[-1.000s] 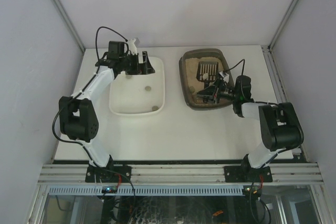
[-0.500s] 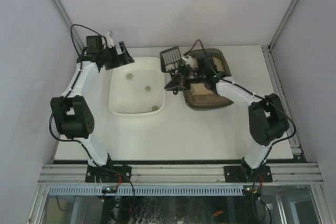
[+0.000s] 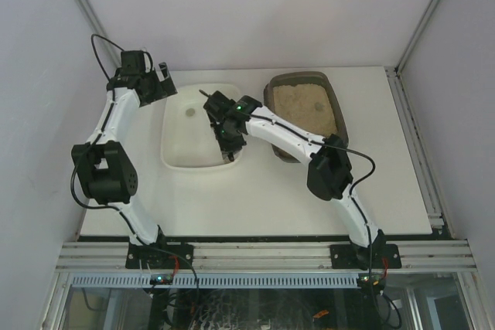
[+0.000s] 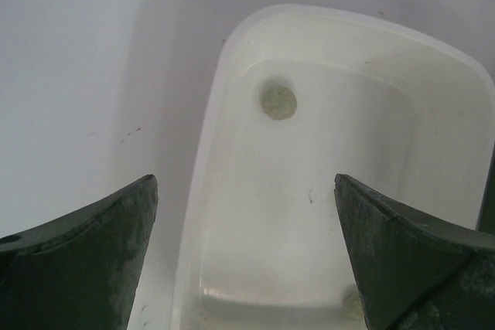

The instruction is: Clean the litter box

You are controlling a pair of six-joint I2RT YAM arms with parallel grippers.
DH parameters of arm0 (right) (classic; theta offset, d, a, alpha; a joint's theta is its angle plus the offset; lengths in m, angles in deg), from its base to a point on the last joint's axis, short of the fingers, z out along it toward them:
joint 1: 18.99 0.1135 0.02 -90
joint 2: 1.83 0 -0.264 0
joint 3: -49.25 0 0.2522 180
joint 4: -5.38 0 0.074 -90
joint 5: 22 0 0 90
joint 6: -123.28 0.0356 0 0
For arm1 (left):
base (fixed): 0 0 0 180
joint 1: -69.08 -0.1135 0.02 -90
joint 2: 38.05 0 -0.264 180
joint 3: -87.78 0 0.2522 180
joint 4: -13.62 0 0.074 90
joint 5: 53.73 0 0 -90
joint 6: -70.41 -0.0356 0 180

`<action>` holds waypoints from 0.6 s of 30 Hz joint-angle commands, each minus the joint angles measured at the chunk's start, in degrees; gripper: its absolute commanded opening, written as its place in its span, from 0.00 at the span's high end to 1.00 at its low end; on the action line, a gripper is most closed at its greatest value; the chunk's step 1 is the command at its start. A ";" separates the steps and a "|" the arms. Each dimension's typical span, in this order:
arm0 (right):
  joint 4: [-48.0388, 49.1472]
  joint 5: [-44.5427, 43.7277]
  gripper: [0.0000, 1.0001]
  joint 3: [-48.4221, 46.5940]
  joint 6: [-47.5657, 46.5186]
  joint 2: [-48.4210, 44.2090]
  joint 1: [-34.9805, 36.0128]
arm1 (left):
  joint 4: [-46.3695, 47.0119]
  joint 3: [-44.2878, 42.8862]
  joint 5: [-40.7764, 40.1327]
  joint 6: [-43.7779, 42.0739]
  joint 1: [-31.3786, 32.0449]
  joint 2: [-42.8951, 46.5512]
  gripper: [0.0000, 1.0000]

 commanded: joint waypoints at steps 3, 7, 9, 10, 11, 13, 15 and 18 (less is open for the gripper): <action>-7.17 -13.94 1.00 -3.29 -3.67 -2.50 -0.28 | 2.55 0.91 -3.64 -0.85 0.09 2.89 0.00; -7.17 -16.77 1.00 -3.77 -4.85 -3.37 -0.04 | 2.70 -0.16 -2.91 -0.94 0.12 2.52 0.00; -7.57 -16.96 1.00 -4.20 -5.83 -3.08 0.07 | 2.70 -0.83 -2.35 -0.60 0.12 2.25 0.00; -8.22 -17.70 1.00 -4.97 -6.63 -2.51 0.25 | 2.69 -1.34 -2.23 -0.40 0.19 2.08 0.00; -9.70 -18.36 1.00 -6.84 -7.88 -1.19 0.81 | 2.66 -1.55 -2.10 -0.26 0.17 1.96 0.00; -13.15 -19.88 1.00 -11.30 -9.07 2.09 1.99 | 2.70 -1.78 -2.12 -0.03 0.18 1.78 0.00; -14.32 -19.05 1.00 -13.38 -10.27 3.94 2.62 | 2.74 -1.74 -2.11 0.15 0.22 1.75 0.00; -14.23 -20.37 1.00 -13.68 -10.30 4.05 2.82 | 2.70 -1.32 -1.75 0.21 0.22 1.96 0.00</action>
